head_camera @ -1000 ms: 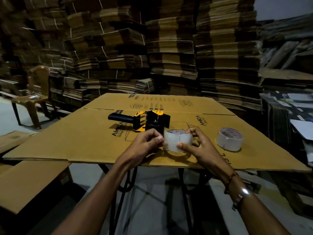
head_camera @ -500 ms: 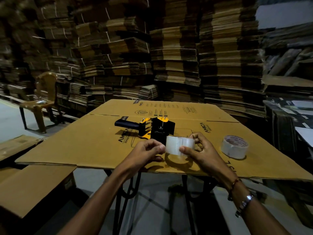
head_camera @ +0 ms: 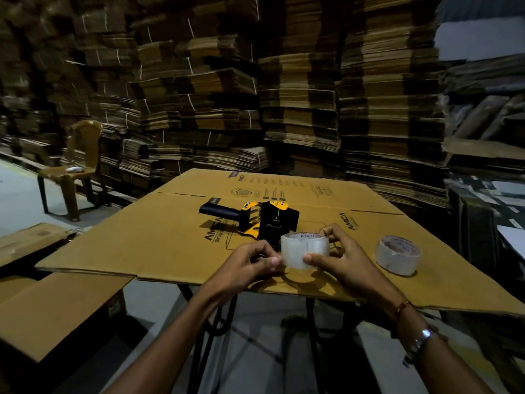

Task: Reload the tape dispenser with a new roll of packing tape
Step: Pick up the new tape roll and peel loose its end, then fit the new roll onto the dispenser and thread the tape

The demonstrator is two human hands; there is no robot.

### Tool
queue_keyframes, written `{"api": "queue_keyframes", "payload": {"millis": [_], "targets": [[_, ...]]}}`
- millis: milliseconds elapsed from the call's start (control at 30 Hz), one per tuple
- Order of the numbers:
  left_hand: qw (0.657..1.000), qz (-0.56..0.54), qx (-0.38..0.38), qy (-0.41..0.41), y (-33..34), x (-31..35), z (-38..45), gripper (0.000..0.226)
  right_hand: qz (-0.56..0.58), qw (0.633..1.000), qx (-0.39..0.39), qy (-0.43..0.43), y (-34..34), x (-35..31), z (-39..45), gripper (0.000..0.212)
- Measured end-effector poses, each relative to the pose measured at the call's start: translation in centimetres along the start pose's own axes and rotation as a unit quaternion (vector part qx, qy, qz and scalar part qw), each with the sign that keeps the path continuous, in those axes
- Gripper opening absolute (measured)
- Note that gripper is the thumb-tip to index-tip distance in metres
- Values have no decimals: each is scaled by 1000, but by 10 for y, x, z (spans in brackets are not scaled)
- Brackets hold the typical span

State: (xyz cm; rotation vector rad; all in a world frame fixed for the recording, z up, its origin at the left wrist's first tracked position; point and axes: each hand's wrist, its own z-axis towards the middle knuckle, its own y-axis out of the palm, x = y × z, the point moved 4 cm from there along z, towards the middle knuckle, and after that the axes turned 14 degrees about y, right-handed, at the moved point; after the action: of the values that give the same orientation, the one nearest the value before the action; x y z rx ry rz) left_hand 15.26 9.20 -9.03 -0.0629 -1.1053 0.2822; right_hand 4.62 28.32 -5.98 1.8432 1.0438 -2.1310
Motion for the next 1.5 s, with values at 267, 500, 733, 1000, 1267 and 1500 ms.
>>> {"api": "queue_keyframes", "payload": {"millis": [267,500,733,1000,1267,1500], "targets": [[995,-30,89,32,-32,-2,12,14,19,998,38,-36,-8,-27,13,61],[989,96,116,8,-48,-27,41,46,-10,991,103,-80,9,-36,61,44],[994,86,70,-2,-46,-44,59,96,-29,993,84,-82,34,-21,95,44],[994,102,47,5,-40,-51,72,91,-46,993,85,-71,38,-15,102,69],[984,168,62,-5,-38,-57,77,98,-42,997,40,-53,39,-13,104,92],[985,170,37,-6,-40,-61,80,95,-5,998,42,-53,40,-7,103,85]]}}
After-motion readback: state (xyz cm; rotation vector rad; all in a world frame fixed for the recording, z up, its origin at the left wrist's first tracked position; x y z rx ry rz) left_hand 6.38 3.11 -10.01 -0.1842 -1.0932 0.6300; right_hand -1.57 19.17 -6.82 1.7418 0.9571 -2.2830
